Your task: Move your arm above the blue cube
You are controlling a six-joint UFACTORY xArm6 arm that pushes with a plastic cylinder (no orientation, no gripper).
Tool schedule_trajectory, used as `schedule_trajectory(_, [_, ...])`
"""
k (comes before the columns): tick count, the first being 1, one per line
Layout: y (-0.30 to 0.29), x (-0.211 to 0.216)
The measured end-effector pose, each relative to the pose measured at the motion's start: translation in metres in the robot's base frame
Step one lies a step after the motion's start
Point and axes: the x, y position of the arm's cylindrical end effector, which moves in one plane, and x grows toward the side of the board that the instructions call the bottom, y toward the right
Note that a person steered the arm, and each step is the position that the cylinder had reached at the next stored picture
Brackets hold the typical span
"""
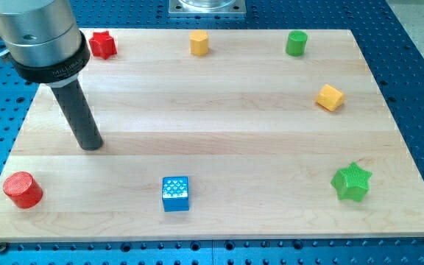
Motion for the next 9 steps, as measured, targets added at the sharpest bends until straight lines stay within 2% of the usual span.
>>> schedule_trajectory(5, [-0.006,0.002])
schedule_trajectory(6, [-0.026,0.021])
schedule_trajectory(7, [-0.036,0.064])
schedule_trajectory(8, [0.012,-0.008])
schedule_trajectory(9, [0.106,-0.027])
